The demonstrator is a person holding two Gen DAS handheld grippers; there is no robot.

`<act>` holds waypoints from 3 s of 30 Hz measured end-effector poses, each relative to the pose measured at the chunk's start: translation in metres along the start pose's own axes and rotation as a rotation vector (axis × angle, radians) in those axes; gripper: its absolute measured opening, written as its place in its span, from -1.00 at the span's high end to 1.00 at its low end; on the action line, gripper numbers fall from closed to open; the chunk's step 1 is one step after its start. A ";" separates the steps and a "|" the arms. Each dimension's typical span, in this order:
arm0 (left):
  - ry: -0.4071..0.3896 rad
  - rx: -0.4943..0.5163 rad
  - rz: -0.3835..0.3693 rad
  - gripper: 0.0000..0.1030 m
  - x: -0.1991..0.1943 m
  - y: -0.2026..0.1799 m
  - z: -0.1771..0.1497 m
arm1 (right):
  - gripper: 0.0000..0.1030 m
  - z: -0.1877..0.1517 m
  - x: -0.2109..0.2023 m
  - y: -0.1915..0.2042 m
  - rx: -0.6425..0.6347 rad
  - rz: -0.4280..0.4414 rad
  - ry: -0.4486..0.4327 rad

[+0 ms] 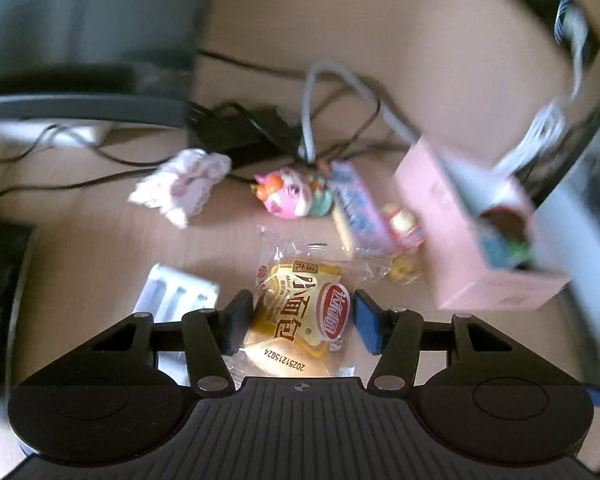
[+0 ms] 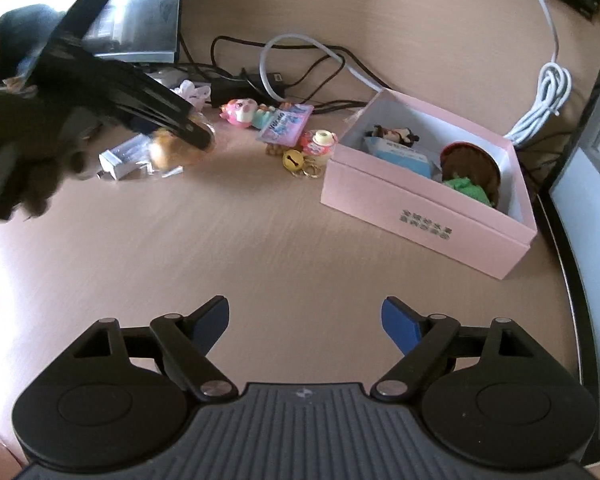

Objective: Organize objects
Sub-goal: 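Grasp the white battery holder with the right tool while the left holds the bun, then carry the bun and battery holder toward the pink box with both tools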

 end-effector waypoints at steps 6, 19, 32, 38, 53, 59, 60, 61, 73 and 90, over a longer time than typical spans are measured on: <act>-0.073 -0.147 0.151 -0.14 -0.080 0.057 -0.014 | -0.70 0.029 0.026 0.032 0.033 0.055 -0.015; -0.127 -0.271 0.356 -0.14 -0.190 0.143 -0.072 | -0.71 0.098 0.103 0.157 0.100 0.174 -0.107; -0.032 -0.168 0.430 -0.14 -0.193 0.129 -0.097 | 0.30 0.113 0.148 0.191 0.007 0.148 -0.038; -0.020 -0.093 0.336 -0.14 -0.172 0.097 -0.089 | 0.50 0.073 0.107 0.160 -0.059 0.123 -0.002; 0.057 0.126 0.106 -0.14 -0.108 -0.015 -0.085 | 0.50 -0.008 0.025 0.034 0.063 -0.119 0.031; 0.100 0.161 0.047 -0.14 -0.087 -0.043 -0.089 | -0.03 -0.032 -0.002 0.009 0.130 -0.121 0.029; 0.106 0.165 0.044 -0.14 -0.084 -0.047 -0.089 | -0.13 -0.034 -0.006 0.006 0.135 -0.126 0.028; 0.111 0.166 0.043 -0.14 -0.081 -0.049 -0.090 | -0.28 -0.036 -0.011 0.003 0.139 -0.131 0.020; 0.195 0.121 0.012 -0.14 -0.068 -0.064 -0.104 | -0.32 -0.032 0.006 -0.039 0.181 -0.060 0.037; -0.141 0.117 -0.106 -0.15 0.036 -0.188 0.042 | 0.08 -0.008 -0.068 -0.096 0.231 -0.050 -0.133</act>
Point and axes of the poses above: each gripper's, at about its wrist camera, not at the fingertips, and x roughly the way its jaws point, y to its left, z to its top, the point moved 7 cm from there along x, roughly the way its jaws point, and after that the axes turned 8 degrees about -y, right-handed, at the moved point
